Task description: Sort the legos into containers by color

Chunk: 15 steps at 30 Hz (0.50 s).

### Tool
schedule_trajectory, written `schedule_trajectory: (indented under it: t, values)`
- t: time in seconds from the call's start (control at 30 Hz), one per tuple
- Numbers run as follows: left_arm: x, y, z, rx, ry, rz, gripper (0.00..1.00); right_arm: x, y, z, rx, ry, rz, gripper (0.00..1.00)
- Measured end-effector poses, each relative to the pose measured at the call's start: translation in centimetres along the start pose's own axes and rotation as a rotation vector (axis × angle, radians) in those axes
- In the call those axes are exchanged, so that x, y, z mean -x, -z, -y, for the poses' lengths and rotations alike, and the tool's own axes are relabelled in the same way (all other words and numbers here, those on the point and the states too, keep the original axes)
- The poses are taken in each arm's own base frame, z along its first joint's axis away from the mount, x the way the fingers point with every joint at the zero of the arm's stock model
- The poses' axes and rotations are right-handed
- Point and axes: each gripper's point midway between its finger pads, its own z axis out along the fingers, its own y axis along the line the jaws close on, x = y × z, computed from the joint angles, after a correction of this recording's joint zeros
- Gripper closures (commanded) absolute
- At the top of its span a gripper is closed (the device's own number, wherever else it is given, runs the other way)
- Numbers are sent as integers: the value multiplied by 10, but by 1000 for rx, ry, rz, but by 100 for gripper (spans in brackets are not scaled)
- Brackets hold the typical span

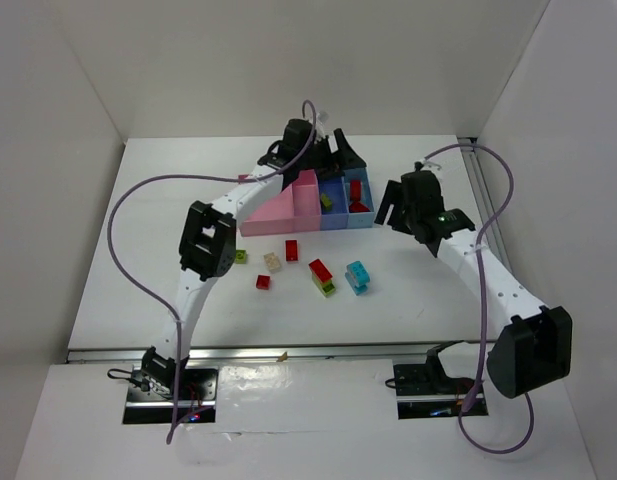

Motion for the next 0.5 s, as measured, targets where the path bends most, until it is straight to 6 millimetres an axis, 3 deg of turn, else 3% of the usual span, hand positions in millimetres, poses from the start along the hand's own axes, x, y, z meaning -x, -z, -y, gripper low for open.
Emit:
schedule_trajectory:
  t: [0.13,0.33,0.5]
  values:
    - [20,36,38,6,-72,36,0,-41,5,-16,65,67,-115,13]
    - [50,110,92,20,-198,121,0,-101,31,-52,193,211,-256,7]
    - [52,153,91,68,-225,143,0,-133,42,-63,224,300,-330,9]
